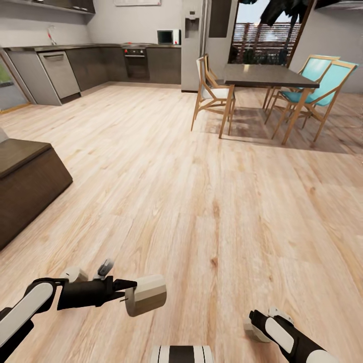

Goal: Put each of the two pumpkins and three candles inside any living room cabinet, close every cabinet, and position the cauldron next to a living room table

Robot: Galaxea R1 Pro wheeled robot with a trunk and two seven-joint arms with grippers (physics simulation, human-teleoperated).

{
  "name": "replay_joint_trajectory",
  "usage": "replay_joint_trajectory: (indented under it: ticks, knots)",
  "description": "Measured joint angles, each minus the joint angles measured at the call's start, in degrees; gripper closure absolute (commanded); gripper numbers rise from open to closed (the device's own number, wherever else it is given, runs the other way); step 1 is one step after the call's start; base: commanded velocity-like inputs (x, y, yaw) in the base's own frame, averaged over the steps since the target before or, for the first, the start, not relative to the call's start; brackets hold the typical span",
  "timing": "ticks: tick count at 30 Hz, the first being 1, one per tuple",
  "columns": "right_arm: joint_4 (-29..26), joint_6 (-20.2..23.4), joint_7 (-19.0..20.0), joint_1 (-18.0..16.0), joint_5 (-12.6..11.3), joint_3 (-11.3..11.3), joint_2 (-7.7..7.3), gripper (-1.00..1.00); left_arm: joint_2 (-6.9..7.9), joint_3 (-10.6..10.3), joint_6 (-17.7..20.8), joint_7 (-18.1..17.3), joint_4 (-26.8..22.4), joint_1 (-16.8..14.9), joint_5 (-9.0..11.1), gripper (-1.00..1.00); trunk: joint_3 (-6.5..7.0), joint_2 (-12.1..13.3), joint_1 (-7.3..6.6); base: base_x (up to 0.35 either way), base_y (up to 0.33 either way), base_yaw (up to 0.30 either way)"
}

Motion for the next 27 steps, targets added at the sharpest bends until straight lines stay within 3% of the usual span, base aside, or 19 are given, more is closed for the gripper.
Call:
replay_joint_trajectory:
  ticks: [15, 19, 23, 25, 27]
  knots:
    - [-0.4, 0.2, -0.2, 0.0, 0.0, -0.2, 0.05, 1.00, -0.14, 0.2, -0.2, 2.2, 0.4, 0.0, -1.8, 1.00, 3.33, 0.2, -0.39, 0.000, 0.000, 0.000]
    - [-0.5, 1.2, -0.3, 0.0, -0.1, -0.2, -0.03, 1.00, -0.35, 0.4, -0.3, 6.3, 0.4, 0.0, -3.0, 1.00, 4.21, 0.3, -0.49, 0.000, 0.000, 0.000]
    - [-0.8, 3.0, -0.6, 0.0, -0.1, -0.2, -0.02, 1.00, -0.71, 0.5, -0.3, 13.6, 0.2, 0.0, -3.8, 1.00, 5.10, 0.3, -0.59, 0.000, 0.000, 0.000]
    - [-4.0, 3.9, -1.9, 0.0, 0.0, -0.2, -0.12, 1.00, -0.85, 0.5, -0.2, 19.2, -0.2, -0.2, -4.6, 1.00, 5.55, 0.3, -0.65, 0.000, 0.000, 0.000]
    - [-7.4, 5.8, -4.9, 0.0, -0.1, -0.2, -0.09, 1.00, -0.89, 0.5, -0.4, 22.2, -0.3, -0.3, -3.6, 1.00, 5.99, 0.4, -0.70, 0.000, 0.000, 0.000]
